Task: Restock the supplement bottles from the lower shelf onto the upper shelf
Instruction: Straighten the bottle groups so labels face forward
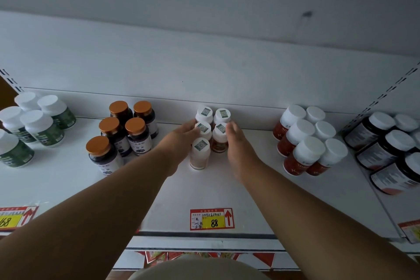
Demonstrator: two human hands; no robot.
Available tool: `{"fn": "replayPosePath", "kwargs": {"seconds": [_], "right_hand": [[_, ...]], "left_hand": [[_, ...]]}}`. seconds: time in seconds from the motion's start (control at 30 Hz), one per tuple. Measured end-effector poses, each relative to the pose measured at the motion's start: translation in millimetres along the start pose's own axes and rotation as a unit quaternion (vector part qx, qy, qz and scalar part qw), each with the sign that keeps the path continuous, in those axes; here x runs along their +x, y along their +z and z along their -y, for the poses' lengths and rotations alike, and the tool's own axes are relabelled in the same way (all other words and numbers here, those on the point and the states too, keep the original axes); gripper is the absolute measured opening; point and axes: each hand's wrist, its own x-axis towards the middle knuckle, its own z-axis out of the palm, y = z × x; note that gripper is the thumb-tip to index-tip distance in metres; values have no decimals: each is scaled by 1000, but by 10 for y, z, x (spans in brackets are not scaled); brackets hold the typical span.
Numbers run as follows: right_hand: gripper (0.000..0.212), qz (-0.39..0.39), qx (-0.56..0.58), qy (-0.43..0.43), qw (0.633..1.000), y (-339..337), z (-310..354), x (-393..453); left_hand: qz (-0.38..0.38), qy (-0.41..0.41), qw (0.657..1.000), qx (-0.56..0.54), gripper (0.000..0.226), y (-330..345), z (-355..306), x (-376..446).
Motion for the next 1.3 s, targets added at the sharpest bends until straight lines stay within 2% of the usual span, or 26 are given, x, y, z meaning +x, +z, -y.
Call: {"fn": "replayPosePath", "kwargs": {"seconds": [0.1,0.23,0.37,0.5,0.7,0.8,0.87,0.93,1.03,1.17,1.3], "right_hand": [[47,-13,-75,-59,995,-62,-89,-36],[65,-56,-204,-116,970,-141,-256,-34],[51,-80,-262,-178,945,-170,-253,-4],[40,-63,-293,-191,935,-177,-259,72],[43,-56,-299,-176,936,-183,-224,58],[52,-96,-296,-157,937,-172,-245,-31],[37,-121,-302,-173,930,-149,-272,-143],[27,-98,-309,-189,927,-110,-289,-268],[35,-21,-303,-198,932,-23,-276,-404],[44,14,-298,-191,935,79,-204,-477],[39,15,-298,-189,935,119,-181,-473]], "left_hand": [[-5,6,1000,30,21,-9,-12,-3],[-34,6,998,62,21,-20,-17,-14],[-64,-3,996,63,12,-15,-17,4],[-72,-9,996,56,6,-20,-15,30],[-68,-5,997,45,9,-54,4,40],[-88,1,995,46,16,-78,60,-14],[-115,18,990,80,23,-123,144,-78],[-124,50,980,149,30,-182,253,-172],[-107,103,953,264,31,-250,396,-298],[-88,131,943,293,28,-264,425,-348],[-82,150,939,298,21,-255,422,-331]]}}
